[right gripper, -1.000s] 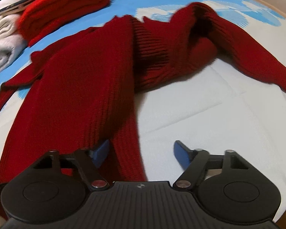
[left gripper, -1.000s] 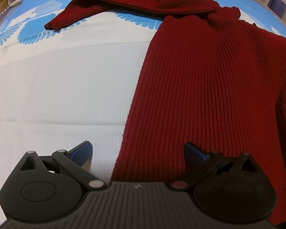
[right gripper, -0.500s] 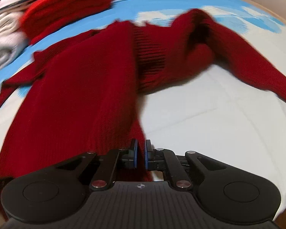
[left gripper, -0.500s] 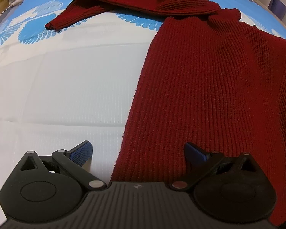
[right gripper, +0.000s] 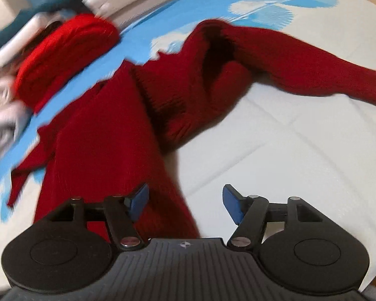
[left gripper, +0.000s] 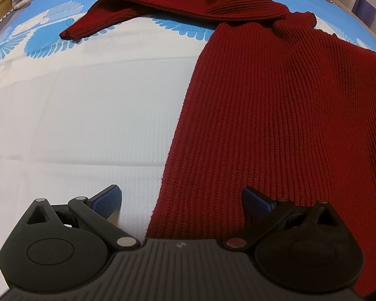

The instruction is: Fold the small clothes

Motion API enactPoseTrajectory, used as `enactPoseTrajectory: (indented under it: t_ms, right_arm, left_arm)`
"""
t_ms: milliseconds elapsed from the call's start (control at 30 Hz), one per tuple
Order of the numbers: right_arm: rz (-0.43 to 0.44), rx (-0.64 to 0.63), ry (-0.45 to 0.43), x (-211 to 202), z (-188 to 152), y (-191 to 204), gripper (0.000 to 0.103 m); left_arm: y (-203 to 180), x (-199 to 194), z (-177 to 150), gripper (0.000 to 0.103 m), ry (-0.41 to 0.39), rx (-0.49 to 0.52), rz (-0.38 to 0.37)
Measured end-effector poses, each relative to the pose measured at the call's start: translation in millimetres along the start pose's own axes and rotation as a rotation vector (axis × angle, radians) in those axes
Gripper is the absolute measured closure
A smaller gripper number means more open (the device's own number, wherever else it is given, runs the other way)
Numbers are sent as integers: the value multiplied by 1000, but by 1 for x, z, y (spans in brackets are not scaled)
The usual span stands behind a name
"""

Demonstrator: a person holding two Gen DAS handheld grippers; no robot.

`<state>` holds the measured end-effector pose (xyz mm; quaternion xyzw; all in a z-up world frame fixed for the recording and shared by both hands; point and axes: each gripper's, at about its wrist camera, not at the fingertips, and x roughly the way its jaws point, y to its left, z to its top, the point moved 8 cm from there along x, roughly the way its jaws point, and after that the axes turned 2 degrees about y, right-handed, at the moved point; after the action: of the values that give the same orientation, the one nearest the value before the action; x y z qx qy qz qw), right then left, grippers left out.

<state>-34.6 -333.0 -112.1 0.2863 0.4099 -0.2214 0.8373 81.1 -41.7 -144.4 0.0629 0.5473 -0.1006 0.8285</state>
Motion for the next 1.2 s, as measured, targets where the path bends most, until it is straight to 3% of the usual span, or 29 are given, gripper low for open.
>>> enactPoseTrajectory:
  t_ms: [100,133,200,333,367,400,433,467,500,567,633,700,767,833,867,900,967,1000,1100,1167,1200]
  right_arm:
    - [-34,-70,17,6,-11,8,34]
    - [-36,-114,15,5,-12,14,39]
    - [-9,-159,15,4,-14,22,89]
    - [-49,-186,-35,-1,-12,25,96]
    - [-49,-183,-68,-6,-9,24,96]
    - [-40,-184,-107,-13,-6,26,97]
    - [-27,-185,-135,-19,-3,28,98]
    - [-26,-195,-172,-24,0,30,103]
    - [-36,-215,-202,-28,3,32,103]
    - [-46,-223,-185,-26,4,31,103]
    - [-64,-202,-117,-14,1,23,103]
    - [-19,-152,-47,-4,-2,18,102]
    - [-7,-116,-38,-4,-2,16,98]
    - [6,-103,-54,-7,0,19,71]
    - [3,-100,-69,-8,1,20,52]
    - [-3,-100,-85,-10,4,20,48]
    - [6,-103,-82,-10,9,20,45]
    - [10,-92,-72,-8,11,19,42]
    - [12,-58,-23,2,10,17,36]
    - [1,-103,17,10,6,22,36]
    - [-12,-140,17,13,3,25,37]
  left_arm:
    - [0,0,0,0,1,-2,3]
    - [1,0,0,0,1,-6,5]
    - [1,0,0,0,0,-11,8]
    - [0,-3,2,4,-20,11,13]
    - [0,-7,4,18,-46,4,11]
    - [1,-11,6,40,-76,-7,5]
    - [1,-15,9,52,-91,-10,-5]
    - [2,-17,11,74,-102,-9,-8]
    - [5,-18,12,82,-105,-15,3]
    - [9,-15,13,84,-92,-42,-14]
    - [9,-15,14,84,-90,-44,-20]
    - [9,-15,14,84,-96,-28,-13]
    - [8,-15,13,82,-100,-16,-9]
    - [8,-17,10,76,-111,-4,-8]
    - [8,-17,10,64,-115,0,-3]
    - [9,-17,9,41,-117,1,2]
    - [9,-16,8,14,-107,0,-15]
    - [8,-15,6,10,-99,-2,-28]
    - [3,-11,3,10,-79,26,-54]
    - [-2,-5,0,11,-67,58,-46]
    - [-5,-5,0,21,-77,68,-43]
